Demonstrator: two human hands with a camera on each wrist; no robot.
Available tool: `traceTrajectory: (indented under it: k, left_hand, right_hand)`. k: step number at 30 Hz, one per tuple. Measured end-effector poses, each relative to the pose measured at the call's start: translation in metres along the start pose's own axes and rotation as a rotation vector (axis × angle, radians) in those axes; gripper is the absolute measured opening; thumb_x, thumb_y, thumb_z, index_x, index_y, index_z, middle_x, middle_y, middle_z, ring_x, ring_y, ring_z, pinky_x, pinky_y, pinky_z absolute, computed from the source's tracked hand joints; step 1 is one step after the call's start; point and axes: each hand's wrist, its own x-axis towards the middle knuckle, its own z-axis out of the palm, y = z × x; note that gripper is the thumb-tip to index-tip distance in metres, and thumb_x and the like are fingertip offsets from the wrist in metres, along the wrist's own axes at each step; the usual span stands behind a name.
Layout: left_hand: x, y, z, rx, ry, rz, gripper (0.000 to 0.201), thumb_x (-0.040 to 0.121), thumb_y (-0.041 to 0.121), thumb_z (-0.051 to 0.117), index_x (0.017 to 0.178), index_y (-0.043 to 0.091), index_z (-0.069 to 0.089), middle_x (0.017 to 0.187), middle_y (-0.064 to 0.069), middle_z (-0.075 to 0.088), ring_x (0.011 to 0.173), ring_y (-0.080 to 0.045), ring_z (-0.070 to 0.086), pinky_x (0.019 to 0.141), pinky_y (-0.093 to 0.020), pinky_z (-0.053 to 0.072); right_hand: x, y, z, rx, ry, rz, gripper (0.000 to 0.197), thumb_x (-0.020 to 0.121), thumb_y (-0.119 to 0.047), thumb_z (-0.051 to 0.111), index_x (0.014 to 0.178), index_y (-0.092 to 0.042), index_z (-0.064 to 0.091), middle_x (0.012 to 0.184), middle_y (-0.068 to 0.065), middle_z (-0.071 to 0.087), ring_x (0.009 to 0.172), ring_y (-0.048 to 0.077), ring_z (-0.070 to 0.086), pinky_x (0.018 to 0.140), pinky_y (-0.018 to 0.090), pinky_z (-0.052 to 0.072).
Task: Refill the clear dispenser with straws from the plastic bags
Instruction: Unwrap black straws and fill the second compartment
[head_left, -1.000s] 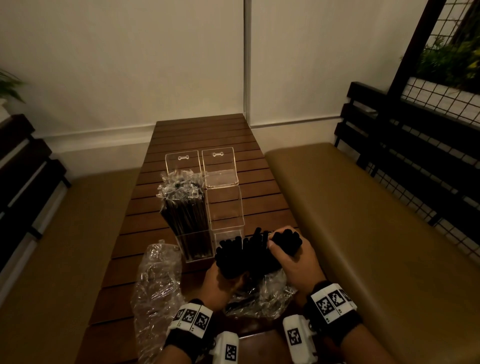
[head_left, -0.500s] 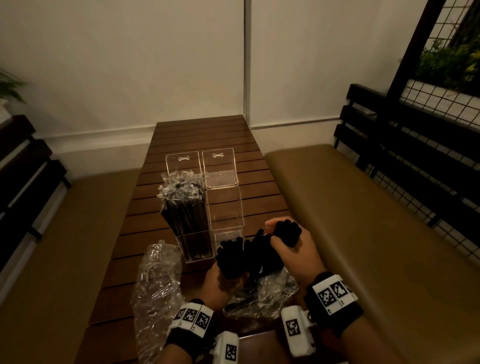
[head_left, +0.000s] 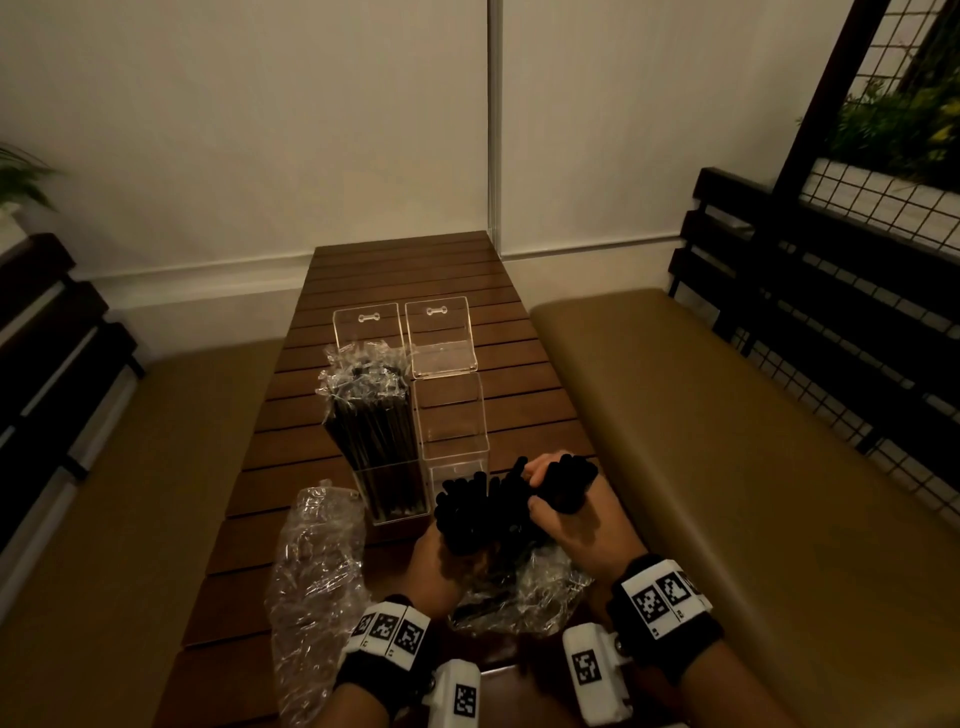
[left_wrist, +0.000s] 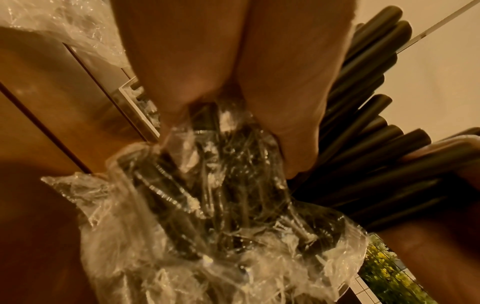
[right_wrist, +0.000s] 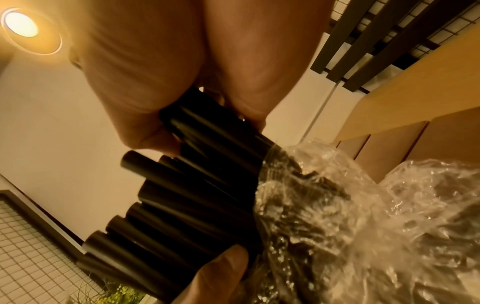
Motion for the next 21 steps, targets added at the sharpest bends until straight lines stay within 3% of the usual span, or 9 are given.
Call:
traceTrajectory:
  k: [2, 6, 9, 11, 13, 15, 18, 21]
  left_hand:
    - [0.0, 0.001, 0.0, 0.01, -0.003, 0.003, 0.031, 0.089, 0.011, 0.067, 0.102, 0.038, 0.058, 0.103, 0.012, 0.065, 0.097, -0.007, 0.064, 0.087, -0.028, 0.052]
    - [0.0, -0.001, 0.001, -0.006, 0.012, -0.016, 0.028, 0.087, 0.019, 0.069, 0.104, 0.038, 0.057, 0.104, 0.01, 0.066, 0.099, -0.01, 0.066, 0.087, -0.029, 0.055]
    - [-0.001, 0.001, 0.001, 0.021, 0.026, -0.001, 0.032, 0.087, 0.013, 0.07, 0.103, 0.036, 0.054, 0.099, 0.018, 0.062, 0.093, 0.001, 0.062, 0.077, -0.011, 0.048]
    - [-0.002, 0.002, 0.002, 0.024, 0.033, 0.0, 0.033, 0.087, 0.01, 0.07, 0.101, 0.036, 0.055, 0.098, 0.016, 0.063, 0.093, -0.003, 0.063, 0.073, -0.01, 0.048]
    - [-0.002, 0.0, 0.002, -0.012, 0.037, -0.017, 0.032, 0.086, 0.008, 0.071, 0.101, 0.033, 0.058, 0.101, 0.006, 0.069, 0.095, -0.012, 0.068, 0.073, -0.016, 0.052]
    - [-0.002, 0.0, 0.002, -0.031, 0.044, -0.033, 0.032, 0.085, 0.009, 0.072, 0.104, 0.031, 0.059, 0.104, 0.002, 0.07, 0.095, -0.01, 0.069, 0.073, -0.018, 0.054]
    - [-0.002, 0.002, 0.002, -0.038, 0.033, -0.026, 0.032, 0.085, 0.011, 0.073, 0.108, 0.03, 0.059, 0.102, 0.009, 0.069, 0.089, 0.003, 0.068, 0.071, -0.013, 0.053]
    - [-0.002, 0.0, 0.001, -0.026, 0.028, -0.03, 0.033, 0.084, 0.016, 0.074, 0.11, 0.031, 0.058, 0.106, 0.008, 0.069, 0.094, 0.001, 0.068, 0.076, -0.017, 0.054]
  right_hand:
    - [0.001, 0.0, 0.001, -0.09, -0.014, 0.036, 0.027, 0.083, -0.01, 0.069, 0.082, -0.03, 0.051, 0.102, -0.002, 0.064, 0.1, 0.015, 0.062, 0.093, 0.043, 0.051]
    - [-0.001, 0.001, -0.001, -0.014, 0.073, 0.004, 0.019, 0.088, -0.017, 0.066, 0.085, -0.033, 0.056, 0.095, -0.007, 0.064, 0.096, 0.014, 0.064, 0.09, 0.047, 0.052]
    - [0.001, -0.005, -0.006, 0.161, 0.15, 0.032, 0.012, 0.091, -0.009, 0.065, 0.092, -0.02, 0.062, 0.098, -0.002, 0.069, 0.099, 0.017, 0.067, 0.095, 0.049, 0.052]
    - [0.005, -0.008, -0.009, 0.205, 0.197, 0.062, 0.013, 0.091, -0.011, 0.066, 0.091, -0.024, 0.063, 0.099, 0.001, 0.07, 0.1, 0.019, 0.067, 0.095, 0.051, 0.052]
    - [0.009, -0.014, -0.013, 0.236, 0.245, 0.079, 0.016, 0.091, -0.014, 0.067, 0.087, -0.029, 0.064, 0.098, 0.002, 0.069, 0.1, 0.022, 0.066, 0.095, 0.052, 0.052]
    - [0.013, -0.023, -0.019, 0.286, 0.293, 0.069, 0.013, 0.09, -0.011, 0.066, 0.088, -0.024, 0.064, 0.096, 0.005, 0.07, 0.097, 0.025, 0.066, 0.093, 0.048, 0.053]
    - [0.02, -0.037, -0.032, 0.316, 0.321, 0.026, 0.006, 0.09, -0.003, 0.064, 0.092, -0.009, 0.062, 0.094, 0.008, 0.07, 0.093, 0.025, 0.067, 0.083, 0.034, 0.054]
    - [0.024, -0.043, -0.039, 0.309, 0.319, -0.007, 0.006, 0.09, -0.001, 0.063, 0.094, -0.005, 0.06, 0.093, 0.008, 0.07, 0.092, 0.024, 0.068, 0.083, 0.032, 0.056]
